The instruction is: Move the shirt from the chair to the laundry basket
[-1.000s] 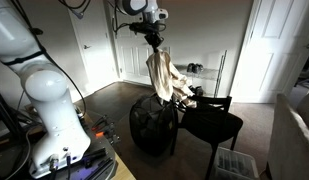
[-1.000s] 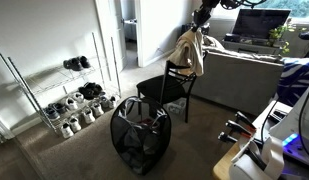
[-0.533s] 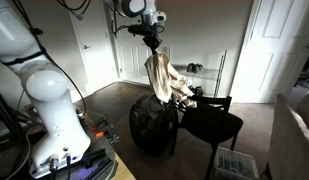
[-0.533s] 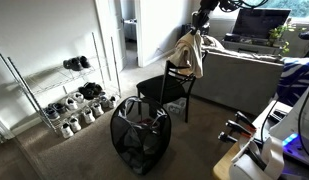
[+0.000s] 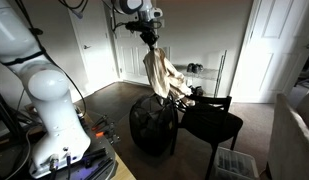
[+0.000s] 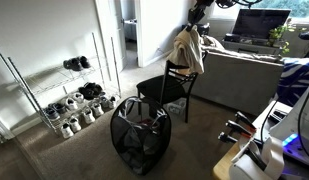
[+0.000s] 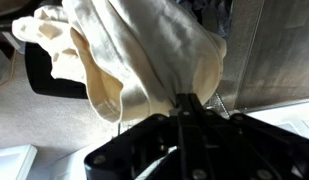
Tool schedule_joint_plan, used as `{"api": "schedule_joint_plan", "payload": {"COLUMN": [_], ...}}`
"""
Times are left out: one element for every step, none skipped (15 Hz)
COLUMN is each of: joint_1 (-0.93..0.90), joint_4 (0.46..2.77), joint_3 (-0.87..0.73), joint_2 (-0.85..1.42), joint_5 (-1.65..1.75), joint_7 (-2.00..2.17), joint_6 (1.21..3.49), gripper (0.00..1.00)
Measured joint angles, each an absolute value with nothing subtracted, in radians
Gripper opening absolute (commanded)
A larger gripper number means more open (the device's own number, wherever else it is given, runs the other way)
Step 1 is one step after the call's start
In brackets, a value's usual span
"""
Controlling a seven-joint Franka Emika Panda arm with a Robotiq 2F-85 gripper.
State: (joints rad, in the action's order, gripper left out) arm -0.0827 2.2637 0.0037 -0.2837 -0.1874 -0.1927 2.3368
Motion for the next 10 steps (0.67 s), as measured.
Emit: {"api": "schedule_joint_plan", "payload": {"joint_1": [-0.099,-0.117,-0.138,-0.158,-0.178,-0.195,-0.21,-0.221,-0.232,-0.242], "joint_4": [2.238,2.211,2.182,2.155,2.131,2.11,2.093,2.08,2.069,2.062], "joint_3": [0.023,0.042,0.063,0.084,0.103,0.121,0.135,0.145,0.151,0.154], "joint_2": [-0.285,-0.288,-0.291,-0.293,-0.294,-0.293,-0.292,-0.29,-0.286,-0.28], "joint_5": [-0.184,-0.183,-0.182,-0.18,-0.179,-0.178,-0.177,-0.177,-0.177,-0.177], "joint_7": [-0.193,-0.193,-0.193,-0.193,-0.193,-0.193,-0.193,-0.193,-0.194,-0.196], "joint_6": [2.337,2.337,2.337,2.337,2.336,2.336,2.336,2.335,2.333,2.331], "gripper": [0.01,0.01,0.01,0.01,0.01,0.01,0.01,0.01,0.01,0.01]}}
